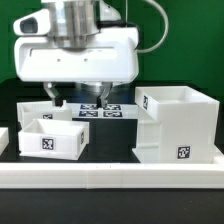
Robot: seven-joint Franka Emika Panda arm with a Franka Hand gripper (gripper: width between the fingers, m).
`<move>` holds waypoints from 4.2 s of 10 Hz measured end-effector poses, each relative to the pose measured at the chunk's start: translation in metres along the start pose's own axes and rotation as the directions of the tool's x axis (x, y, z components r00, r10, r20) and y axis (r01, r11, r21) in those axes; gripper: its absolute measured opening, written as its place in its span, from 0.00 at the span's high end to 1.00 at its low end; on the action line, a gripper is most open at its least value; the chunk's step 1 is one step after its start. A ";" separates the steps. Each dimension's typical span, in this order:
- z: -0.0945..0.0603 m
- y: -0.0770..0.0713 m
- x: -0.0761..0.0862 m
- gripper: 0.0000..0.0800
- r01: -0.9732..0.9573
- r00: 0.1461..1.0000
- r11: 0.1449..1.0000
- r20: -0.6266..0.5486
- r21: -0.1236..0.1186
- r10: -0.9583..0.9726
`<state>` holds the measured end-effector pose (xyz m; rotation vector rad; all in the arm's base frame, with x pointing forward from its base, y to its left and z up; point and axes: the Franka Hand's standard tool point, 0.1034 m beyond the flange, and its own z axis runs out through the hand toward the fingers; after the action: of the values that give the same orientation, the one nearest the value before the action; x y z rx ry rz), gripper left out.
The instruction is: Assemble drawer
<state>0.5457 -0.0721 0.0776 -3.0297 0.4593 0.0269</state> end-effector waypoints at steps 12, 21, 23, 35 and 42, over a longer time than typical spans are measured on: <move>0.058 0.013 -0.028 0.19 0.045 0.998 0.997 -0.039 -0.055 -0.047; 0.070 0.016 -0.030 0.34 0.050 0.998 0.997 -0.031 -0.065 -0.053; 0.069 0.016 -0.027 0.59 0.050 0.998 0.997 -0.036 -0.064 -0.052; 0.059 0.012 -0.032 0.95 0.130 0.991 0.990 -0.037 -0.063 -0.132; 0.060 0.010 -0.040 0.95 0.388 0.921 0.918 -0.012 -0.082 -0.390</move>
Offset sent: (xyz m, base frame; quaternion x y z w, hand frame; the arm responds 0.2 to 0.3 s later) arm 0.0000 0.0000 0.0000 0.0000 0.0000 0.0000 1.0000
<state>0.5043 -0.0650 0.0184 -3.1396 -0.1550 -0.0216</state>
